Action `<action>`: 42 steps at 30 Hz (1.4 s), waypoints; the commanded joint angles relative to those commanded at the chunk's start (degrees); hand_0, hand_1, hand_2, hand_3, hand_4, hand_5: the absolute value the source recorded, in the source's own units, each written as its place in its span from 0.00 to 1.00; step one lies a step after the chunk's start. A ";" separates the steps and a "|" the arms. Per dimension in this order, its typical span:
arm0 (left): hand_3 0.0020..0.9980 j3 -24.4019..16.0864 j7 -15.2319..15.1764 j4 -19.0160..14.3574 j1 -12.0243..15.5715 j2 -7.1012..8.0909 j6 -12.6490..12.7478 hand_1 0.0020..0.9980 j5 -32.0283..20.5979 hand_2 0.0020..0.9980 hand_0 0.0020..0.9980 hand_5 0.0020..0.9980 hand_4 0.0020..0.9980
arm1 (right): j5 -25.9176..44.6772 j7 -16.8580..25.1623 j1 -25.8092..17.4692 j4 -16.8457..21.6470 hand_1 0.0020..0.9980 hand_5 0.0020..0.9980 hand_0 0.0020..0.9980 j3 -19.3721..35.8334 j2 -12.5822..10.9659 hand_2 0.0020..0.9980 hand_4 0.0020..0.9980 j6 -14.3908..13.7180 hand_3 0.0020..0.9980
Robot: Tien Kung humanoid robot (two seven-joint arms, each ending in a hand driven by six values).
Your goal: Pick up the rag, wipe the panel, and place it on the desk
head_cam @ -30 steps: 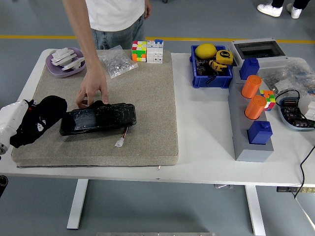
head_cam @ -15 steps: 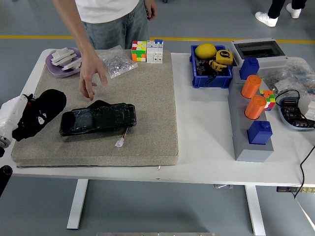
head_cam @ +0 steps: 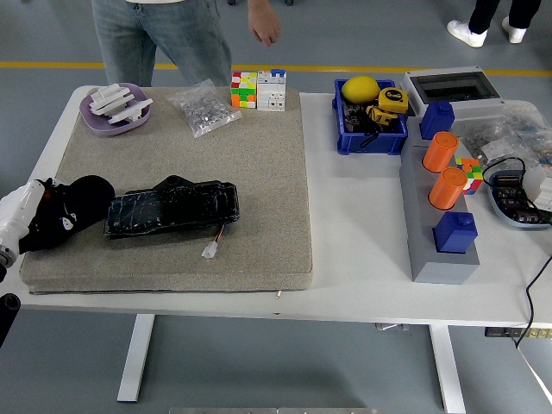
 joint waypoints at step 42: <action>0.79 -7.09 -7.08 -15.39 10.08 -0.98 0.91 0.80 -8.18 0.76 0.81 0.62 1.00 | 0.05 -0.53 -1.92 0.00 0.68 0.46 0.80 -1.41 2.04 0.68 0.99 0.30 0.60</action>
